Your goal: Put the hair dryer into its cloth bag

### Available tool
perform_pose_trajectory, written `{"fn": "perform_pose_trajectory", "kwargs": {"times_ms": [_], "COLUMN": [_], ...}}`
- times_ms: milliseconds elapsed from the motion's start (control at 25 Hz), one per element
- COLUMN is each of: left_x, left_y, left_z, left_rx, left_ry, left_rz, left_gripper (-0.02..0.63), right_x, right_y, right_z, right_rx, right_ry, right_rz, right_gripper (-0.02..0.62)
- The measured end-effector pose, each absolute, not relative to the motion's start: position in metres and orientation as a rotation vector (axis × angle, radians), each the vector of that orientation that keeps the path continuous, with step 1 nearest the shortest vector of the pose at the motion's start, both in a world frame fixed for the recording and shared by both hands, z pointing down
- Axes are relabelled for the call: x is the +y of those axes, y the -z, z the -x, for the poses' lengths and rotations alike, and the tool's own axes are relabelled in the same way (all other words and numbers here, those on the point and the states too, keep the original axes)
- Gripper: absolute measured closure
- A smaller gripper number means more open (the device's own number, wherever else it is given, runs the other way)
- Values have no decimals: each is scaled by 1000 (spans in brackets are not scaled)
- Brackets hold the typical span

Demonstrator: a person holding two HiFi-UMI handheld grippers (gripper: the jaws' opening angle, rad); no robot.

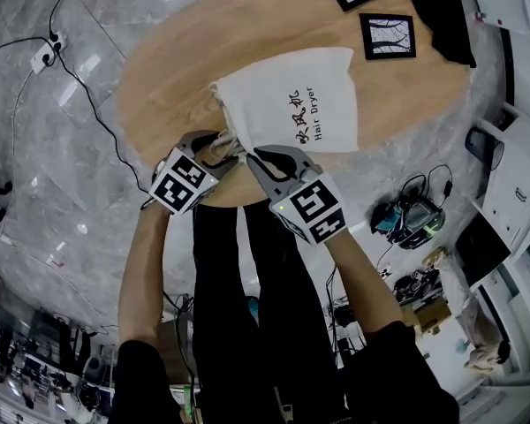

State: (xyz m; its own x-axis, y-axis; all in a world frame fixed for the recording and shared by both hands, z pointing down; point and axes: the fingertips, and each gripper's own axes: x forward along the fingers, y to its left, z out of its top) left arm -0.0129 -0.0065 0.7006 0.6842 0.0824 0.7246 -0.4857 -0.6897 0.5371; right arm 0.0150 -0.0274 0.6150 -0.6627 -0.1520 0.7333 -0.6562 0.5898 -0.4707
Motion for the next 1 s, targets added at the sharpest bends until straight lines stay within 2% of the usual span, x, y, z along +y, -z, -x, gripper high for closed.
{"fn": "perform_pose_trajectory", "kwargs": {"times_ms": [40,400,640,1000], "left_x": [-3,-16,-18,-29], "left_y": [-705,-645,-665,-689], "left_z": [11,0,-18,-47], "left_rx": [-291,-295,-228,-233], "left_ry": [-983,-809,-899,-834], "left_rz": [-2130,-2342,-2375,-2331], "left_gripper": [384,514,508,494], "right_x": [-27,-30,-19,-24], "right_y": [-615,-609,-609,-599], "right_z": [-14,-14,-12,-12], "right_rx": [-2162,-2184,-2174,-2207], "right_ry": [-996,-1000,-971,-979], "right_rz": [-636,-641,-570,-574], "right_gripper": [557,557,557,557]}}
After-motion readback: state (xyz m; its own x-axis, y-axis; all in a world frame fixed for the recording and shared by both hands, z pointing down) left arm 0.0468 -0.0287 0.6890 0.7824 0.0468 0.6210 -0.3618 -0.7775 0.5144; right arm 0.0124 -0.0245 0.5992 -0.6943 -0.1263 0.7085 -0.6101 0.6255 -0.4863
